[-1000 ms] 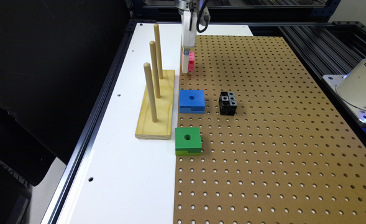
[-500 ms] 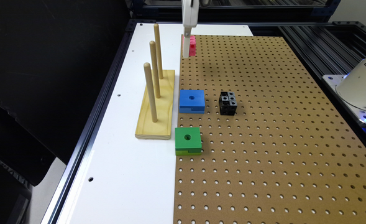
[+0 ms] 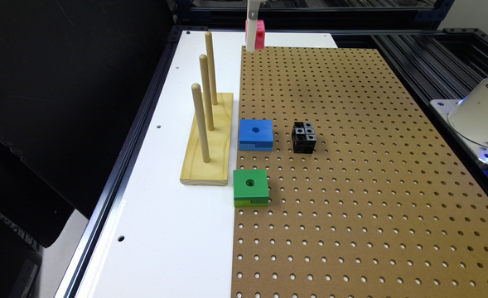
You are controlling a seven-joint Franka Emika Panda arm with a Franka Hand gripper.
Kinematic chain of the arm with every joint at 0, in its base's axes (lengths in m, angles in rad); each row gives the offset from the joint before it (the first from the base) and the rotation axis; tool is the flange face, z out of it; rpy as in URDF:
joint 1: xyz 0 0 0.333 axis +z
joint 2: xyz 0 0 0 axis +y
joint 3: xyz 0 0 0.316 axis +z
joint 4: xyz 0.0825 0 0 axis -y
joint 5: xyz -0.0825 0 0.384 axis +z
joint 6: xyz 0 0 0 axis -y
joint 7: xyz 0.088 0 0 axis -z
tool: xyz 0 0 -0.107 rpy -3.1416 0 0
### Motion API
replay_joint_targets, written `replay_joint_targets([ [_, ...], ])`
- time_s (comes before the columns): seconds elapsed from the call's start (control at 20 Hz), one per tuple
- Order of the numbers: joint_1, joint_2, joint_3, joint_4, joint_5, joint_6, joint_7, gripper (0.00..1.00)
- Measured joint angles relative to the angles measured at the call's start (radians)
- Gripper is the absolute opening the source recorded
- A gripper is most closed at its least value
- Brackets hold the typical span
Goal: Pick up pink block.
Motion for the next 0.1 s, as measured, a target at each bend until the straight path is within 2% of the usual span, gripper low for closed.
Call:
replay_joint_targets([
  [0.1,0.0,-0.013,0.0,-0.001,0.0,-0.01,0.001,0.0],
])
